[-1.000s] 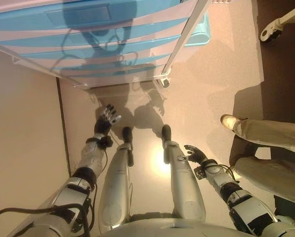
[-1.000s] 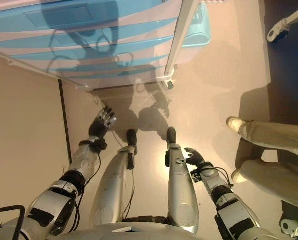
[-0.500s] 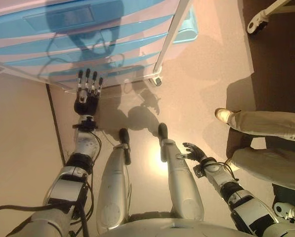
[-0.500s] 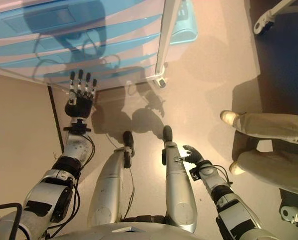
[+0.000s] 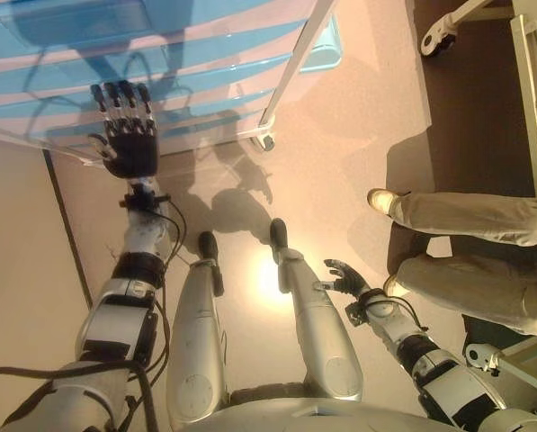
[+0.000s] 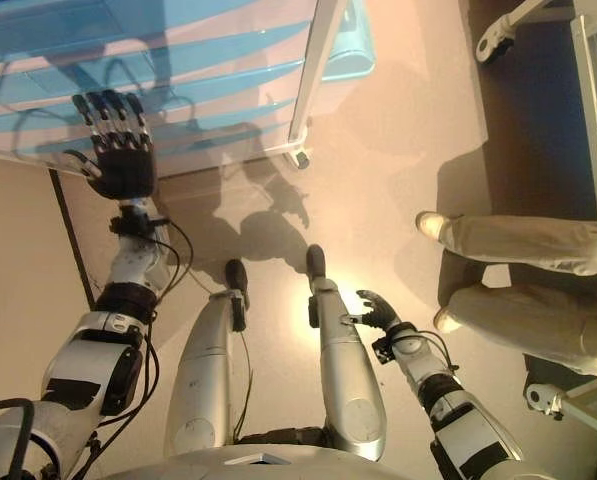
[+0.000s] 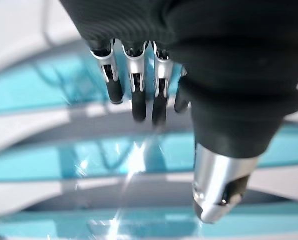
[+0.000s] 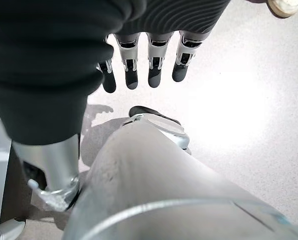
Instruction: Open the drawer and pick up the medicine
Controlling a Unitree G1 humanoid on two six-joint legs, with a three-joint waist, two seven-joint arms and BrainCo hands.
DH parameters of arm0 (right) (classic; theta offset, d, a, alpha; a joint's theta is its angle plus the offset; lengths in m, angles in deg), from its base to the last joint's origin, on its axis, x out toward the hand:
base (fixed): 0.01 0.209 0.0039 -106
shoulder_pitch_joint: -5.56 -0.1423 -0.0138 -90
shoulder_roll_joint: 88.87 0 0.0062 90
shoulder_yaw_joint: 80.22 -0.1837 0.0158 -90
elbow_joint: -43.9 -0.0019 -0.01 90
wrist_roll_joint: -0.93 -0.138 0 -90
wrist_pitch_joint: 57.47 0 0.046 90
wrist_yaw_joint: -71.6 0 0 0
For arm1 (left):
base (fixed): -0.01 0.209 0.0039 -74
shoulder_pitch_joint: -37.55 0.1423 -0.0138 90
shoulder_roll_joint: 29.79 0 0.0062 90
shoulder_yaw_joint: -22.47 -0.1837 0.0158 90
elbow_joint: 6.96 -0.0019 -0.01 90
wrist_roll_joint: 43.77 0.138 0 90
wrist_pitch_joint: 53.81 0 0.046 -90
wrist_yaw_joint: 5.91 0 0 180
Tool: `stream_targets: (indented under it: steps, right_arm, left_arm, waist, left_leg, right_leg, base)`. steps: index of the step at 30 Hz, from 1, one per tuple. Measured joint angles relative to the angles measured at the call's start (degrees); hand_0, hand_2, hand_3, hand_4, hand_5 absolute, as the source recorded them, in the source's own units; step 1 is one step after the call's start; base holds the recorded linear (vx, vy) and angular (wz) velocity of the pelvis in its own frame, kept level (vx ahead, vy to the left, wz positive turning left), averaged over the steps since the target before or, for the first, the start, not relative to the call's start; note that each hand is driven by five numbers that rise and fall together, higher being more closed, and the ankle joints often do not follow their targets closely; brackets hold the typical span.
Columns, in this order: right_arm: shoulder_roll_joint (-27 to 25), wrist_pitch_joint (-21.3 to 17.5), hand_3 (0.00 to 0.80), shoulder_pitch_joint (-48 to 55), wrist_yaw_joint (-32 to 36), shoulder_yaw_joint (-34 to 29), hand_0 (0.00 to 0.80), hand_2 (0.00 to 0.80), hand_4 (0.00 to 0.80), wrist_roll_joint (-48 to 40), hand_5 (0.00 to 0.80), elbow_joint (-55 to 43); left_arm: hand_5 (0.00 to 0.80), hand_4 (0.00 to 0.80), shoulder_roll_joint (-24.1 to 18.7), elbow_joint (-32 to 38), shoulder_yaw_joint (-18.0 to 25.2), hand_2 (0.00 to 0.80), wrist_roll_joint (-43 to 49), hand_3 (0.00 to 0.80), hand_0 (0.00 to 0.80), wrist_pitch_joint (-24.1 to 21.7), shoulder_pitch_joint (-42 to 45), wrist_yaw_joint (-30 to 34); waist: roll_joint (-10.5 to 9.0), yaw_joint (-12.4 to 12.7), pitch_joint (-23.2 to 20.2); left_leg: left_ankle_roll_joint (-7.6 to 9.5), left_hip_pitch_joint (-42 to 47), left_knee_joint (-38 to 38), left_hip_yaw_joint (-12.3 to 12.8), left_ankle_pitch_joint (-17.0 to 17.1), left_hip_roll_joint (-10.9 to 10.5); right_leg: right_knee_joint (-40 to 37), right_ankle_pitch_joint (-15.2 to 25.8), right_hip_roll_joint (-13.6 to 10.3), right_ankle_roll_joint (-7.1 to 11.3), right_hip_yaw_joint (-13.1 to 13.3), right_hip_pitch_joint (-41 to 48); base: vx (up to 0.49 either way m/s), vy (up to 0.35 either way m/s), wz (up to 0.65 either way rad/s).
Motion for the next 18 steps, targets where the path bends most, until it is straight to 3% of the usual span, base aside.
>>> stream_targets:
  steps: [7,16,18]
  right_arm:
    - [0.3,-0.6,0.0,0.0,0.0,0.9,0.0,0.0,0.0,-1.3,0.0,0.0]
    - [1.1,-0.1,0.0,0.4,0.0,1.0,0.0,0.0,0.0,-1.7,0.0,0.2]
    - [1.9,-0.1,0.0,0.4,0.0,1.0,0.0,0.0,0.0,-1.8,0.0,0.2]
  left_arm:
    - [0.0,0.0,-2.0,0.1,-0.7,0.0,-0.4,0.0,0.0,0.4,-0.8,-1.4]
    - [0.0,0.0,-4.5,-1.0,-1.0,0.0,11.2,0.0,0.0,1.1,-0.6,-11.1]
    - [0.0,0.0,-5.3,-4.2,-0.8,0.0,11.6,0.0,0.0,2.0,-0.7,-14.7]
  waist:
    - [-1.15,-0.3,0.4]
    - [-1.15,0.9,0.4]
    - [-1.15,0.8,0.4]
  left_leg:
    - [-0.42,0.0,0.1,-0.2,-0.1,-0.1]
    - [-0.52,0.8,0.0,-0.8,0.2,-0.2]
    - [-0.48,0.7,0.0,-0.8,0.2,-0.2]
  right_leg:
    - [-0.3,0.0,-0.2,-0.01,-0.4,0.2]
    - [-0.6,0.0,-0.3,-0.23,-0.9,1.5]
    - [-1.0,0.2,-0.3,-0.2,-0.9,1.5]
  base:
    - [-0.011,-0.019,0.01]
    - [0.011,-0.01,0.03]
    - [0.008,-0.015,0.0]
